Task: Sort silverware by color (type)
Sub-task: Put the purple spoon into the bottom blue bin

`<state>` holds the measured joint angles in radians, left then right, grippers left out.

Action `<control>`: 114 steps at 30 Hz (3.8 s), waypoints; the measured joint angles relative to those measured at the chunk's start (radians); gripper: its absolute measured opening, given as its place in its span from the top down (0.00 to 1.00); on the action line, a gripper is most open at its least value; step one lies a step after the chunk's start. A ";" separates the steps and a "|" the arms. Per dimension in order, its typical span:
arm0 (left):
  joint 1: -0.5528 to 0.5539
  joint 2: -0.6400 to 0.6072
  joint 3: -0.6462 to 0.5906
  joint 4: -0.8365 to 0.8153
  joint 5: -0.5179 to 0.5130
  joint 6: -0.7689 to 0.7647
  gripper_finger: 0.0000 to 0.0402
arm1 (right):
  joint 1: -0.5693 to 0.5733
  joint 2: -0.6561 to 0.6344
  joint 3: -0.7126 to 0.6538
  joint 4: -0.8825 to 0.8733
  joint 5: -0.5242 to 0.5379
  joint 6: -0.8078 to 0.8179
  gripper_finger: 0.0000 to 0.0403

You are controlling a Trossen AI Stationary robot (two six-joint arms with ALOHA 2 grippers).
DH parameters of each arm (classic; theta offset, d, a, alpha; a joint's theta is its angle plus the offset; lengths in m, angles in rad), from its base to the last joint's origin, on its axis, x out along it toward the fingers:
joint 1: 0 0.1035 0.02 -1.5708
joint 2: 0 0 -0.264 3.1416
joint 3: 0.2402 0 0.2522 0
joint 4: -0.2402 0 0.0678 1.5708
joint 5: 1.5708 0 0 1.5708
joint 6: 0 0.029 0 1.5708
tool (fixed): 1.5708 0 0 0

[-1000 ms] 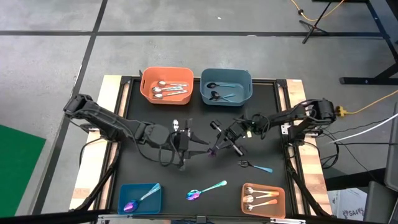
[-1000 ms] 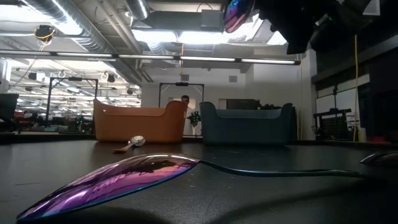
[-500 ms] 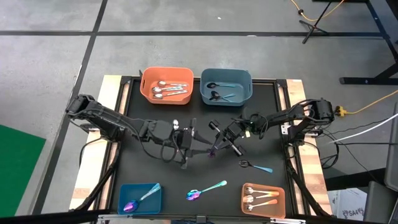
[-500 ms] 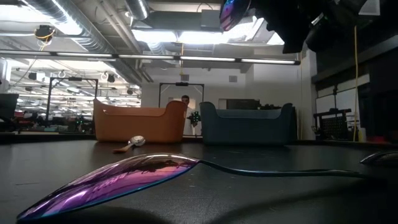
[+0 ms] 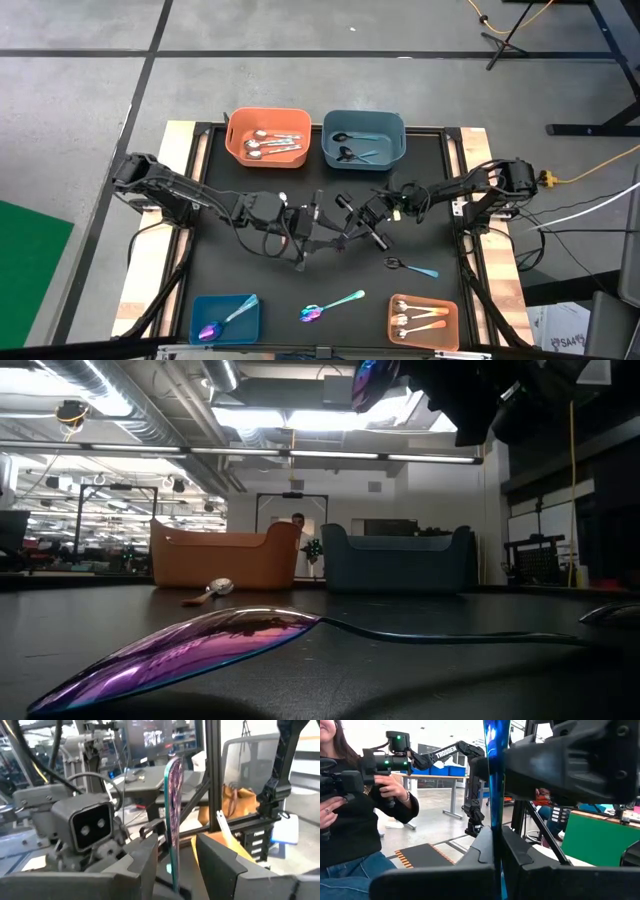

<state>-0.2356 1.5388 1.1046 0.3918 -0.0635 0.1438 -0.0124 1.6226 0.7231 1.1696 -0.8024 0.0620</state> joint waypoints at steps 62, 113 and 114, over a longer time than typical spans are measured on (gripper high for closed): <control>0.000 0.018 0.000 -0.060 -0.005 -0.172 1.00 | -0.005 -0.023 0.000 -0.075 -0.071 0.095 0.66; -0.645 -0.015 0.000 -1.046 -0.110 -1.339 0.99 | -0.132 -0.025 0.000 -0.361 -0.227 0.112 0.67; -0.647 -0.005 0.000 -1.048 -0.110 -1.339 0.99 | -0.132 -0.025 0.000 -0.361 -0.227 0.112 0.67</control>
<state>-0.8826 1.5339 1.1049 -0.6563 -0.1738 -1.1957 -0.1448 1.5974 0.7227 0.8088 -1.0291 0.1738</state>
